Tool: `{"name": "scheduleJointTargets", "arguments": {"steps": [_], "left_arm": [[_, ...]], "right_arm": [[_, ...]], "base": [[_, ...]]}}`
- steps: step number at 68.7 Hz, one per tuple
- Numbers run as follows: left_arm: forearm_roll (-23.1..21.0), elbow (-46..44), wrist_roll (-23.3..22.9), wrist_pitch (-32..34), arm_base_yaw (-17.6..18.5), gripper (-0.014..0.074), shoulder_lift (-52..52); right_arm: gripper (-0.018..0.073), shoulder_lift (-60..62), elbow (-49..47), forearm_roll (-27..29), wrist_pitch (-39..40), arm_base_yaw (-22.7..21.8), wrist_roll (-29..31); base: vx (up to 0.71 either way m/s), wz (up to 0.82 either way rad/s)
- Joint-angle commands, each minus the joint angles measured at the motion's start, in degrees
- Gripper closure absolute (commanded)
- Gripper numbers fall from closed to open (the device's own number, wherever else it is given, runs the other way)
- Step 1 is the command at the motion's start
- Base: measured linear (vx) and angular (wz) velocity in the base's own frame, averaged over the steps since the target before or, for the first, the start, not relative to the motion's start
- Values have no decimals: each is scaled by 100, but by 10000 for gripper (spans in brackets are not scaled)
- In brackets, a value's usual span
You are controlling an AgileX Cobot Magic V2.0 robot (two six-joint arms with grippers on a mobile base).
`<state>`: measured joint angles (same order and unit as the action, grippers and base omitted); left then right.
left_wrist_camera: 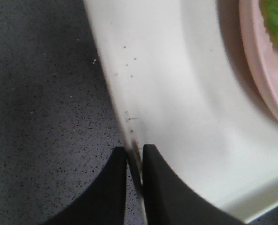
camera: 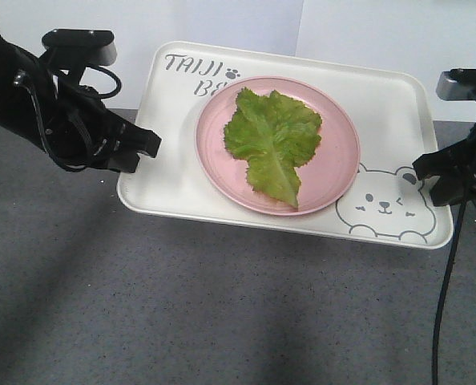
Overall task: Transfer vegetables to tray and serve
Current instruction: 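Hold the tray above the grey countertop with both grippers, then lower the tray onto the countertop with both grippers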
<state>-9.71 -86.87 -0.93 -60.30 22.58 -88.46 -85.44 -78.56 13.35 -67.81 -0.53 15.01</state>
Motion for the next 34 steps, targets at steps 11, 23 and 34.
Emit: {"name": "scheduleJointTargets", "arguments": {"steps": [11,23,34], "left_arm": [[-966,-199,157,685,175,602,252],[-791,-199,171,670,175,602,245],[-400,-199,148,526,175,602,245]], "right_arm": [[555,248,-166,857,124,102,304],[555,248,-166,871,265,102,307],[555,202,-166,1251,344,102,622]], "base": [[0,0],[0,0],[0,0]]}}
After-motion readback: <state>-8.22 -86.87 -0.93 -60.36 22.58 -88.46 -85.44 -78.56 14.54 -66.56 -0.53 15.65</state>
